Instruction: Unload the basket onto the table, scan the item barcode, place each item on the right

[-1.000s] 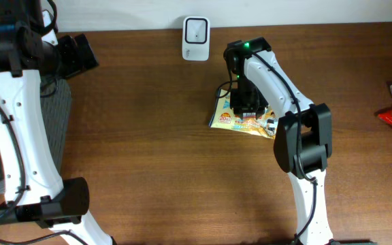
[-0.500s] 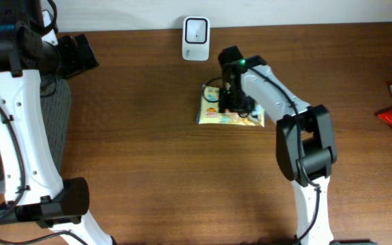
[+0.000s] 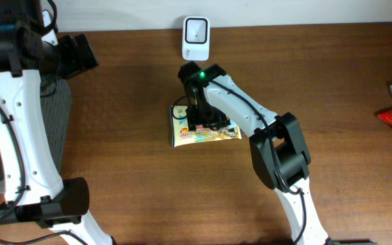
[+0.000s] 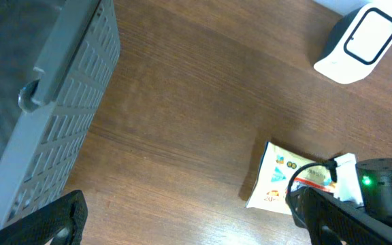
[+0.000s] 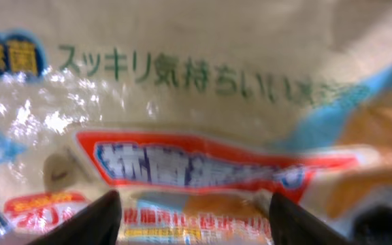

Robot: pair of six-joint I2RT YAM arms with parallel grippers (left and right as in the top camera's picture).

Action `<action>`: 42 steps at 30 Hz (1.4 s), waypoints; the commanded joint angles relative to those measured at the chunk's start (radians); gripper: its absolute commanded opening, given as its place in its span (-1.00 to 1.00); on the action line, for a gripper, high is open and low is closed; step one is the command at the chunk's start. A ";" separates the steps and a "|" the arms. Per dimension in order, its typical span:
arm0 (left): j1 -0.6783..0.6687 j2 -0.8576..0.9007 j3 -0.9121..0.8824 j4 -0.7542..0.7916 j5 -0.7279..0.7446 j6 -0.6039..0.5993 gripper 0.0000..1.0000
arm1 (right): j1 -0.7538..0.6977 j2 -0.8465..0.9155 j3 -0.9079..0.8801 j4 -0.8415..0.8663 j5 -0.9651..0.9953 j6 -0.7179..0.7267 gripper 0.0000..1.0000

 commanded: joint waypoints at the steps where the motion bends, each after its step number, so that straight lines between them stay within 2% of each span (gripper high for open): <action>1: 0.006 -0.002 0.005 0.000 -0.004 -0.010 0.98 | -0.021 0.010 0.148 -0.059 0.060 0.015 0.63; 2: 0.006 -0.002 0.005 0.000 -0.004 -0.010 0.98 | -0.034 0.010 0.168 -0.063 0.067 0.001 0.75; 6: 0.006 -0.002 0.005 0.000 -0.004 -0.010 0.98 | -0.147 0.011 0.180 -0.099 0.066 -0.086 0.97; 9: 0.006 -0.002 0.005 0.000 -0.004 -0.010 0.99 | -0.233 0.011 0.138 -0.137 -0.023 -0.236 0.97; 12: 0.006 -0.002 0.005 0.000 -0.004 -0.010 0.98 | -0.286 0.012 0.057 -0.124 -0.208 -0.397 0.97; 17: 0.008 -0.002 0.005 0.000 -0.004 -0.010 0.98 | -0.281 0.012 -0.049 0.010 -0.305 -0.410 1.00; 20: 0.008 -0.002 0.005 0.000 -0.004 -0.010 0.98 | -0.276 0.013 -0.096 0.052 -0.304 -0.411 0.72; 21: 0.008 -0.002 0.005 0.000 -0.004 -0.010 0.99 | -0.276 0.013 -0.123 0.075 -0.305 -0.411 0.49; 22: 0.008 -0.002 0.005 0.000 -0.004 -0.010 0.98 | -0.277 0.013 -0.143 0.088 -0.305 -0.411 0.05; 23: 0.008 -0.002 0.004 0.000 -0.004 -0.010 0.98 | -0.278 0.013 -0.152 0.088 -0.305 -0.411 -0.54; 24: 0.008 -0.002 0.005 0.000 -0.004 -0.010 0.98 | -0.280 0.012 -0.154 0.077 -0.305 -0.410 -0.92; 28: 0.008 -0.002 0.005 0.000 -0.004 -0.010 0.98 | -0.294 -0.001 -0.087 -0.002 -0.305 -0.402 -0.92; 30: 0.008 -0.002 0.005 0.000 -0.004 -0.010 0.98 | -0.311 -0.016 0.023 -0.103 -0.263 -0.343 -0.92; 37: 0.008 -0.002 0.005 0.000 -0.004 -0.010 0.98 | -0.268 -0.072 0.452 -0.444 0.439 0.058 -0.92; 39: 0.008 -0.002 0.005 0.000 -0.004 -0.010 0.98 | -0.249 -0.098 0.465 -0.444 0.528 0.116 -0.92; 42: 0.008 -0.002 0.005 0.000 -0.004 -0.010 0.98 | -0.243 -0.101 0.464 -0.444 0.659 0.115 -0.92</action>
